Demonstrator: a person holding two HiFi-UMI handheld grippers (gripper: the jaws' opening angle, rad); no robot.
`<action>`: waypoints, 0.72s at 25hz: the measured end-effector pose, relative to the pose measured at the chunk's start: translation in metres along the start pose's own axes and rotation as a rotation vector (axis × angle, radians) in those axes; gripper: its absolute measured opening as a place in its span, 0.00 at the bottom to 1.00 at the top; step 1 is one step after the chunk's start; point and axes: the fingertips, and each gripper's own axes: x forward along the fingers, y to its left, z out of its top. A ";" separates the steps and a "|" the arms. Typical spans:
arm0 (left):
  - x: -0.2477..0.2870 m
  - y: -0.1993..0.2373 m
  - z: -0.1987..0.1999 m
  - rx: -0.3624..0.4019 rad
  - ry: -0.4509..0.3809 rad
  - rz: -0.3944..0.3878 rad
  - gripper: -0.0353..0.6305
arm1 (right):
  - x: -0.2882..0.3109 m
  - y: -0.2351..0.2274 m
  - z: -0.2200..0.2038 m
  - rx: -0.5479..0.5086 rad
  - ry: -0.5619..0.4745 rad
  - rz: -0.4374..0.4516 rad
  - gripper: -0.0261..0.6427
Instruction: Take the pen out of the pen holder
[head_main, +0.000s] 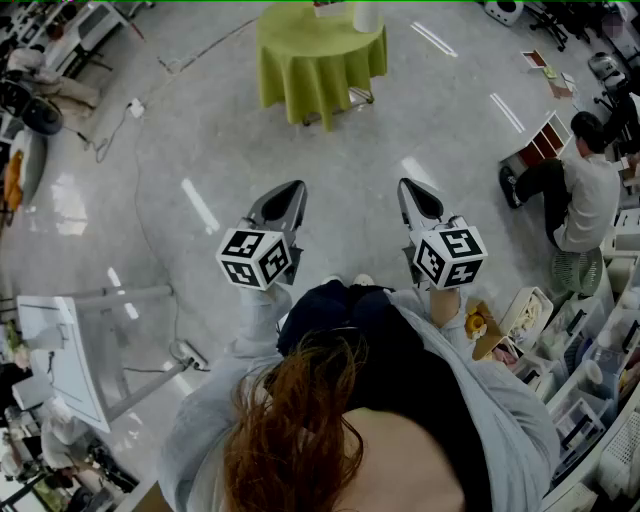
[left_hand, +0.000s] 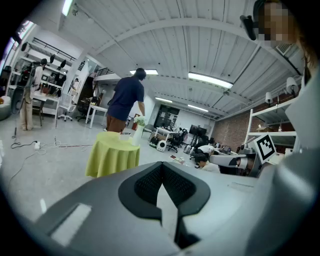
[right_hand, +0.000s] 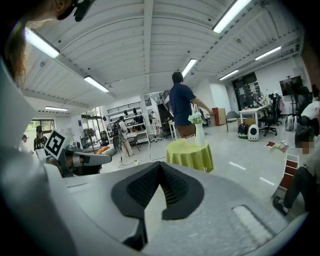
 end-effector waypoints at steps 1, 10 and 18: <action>-0.004 -0.002 -0.001 -0.004 0.005 -0.003 0.08 | -0.002 0.004 0.001 0.001 0.000 0.003 0.04; -0.020 -0.003 -0.002 -0.011 -0.010 0.016 0.08 | -0.007 0.017 0.002 -0.010 -0.003 0.027 0.04; -0.014 -0.016 -0.009 -0.013 -0.016 0.036 0.08 | -0.014 0.003 -0.007 -0.039 0.025 0.010 0.04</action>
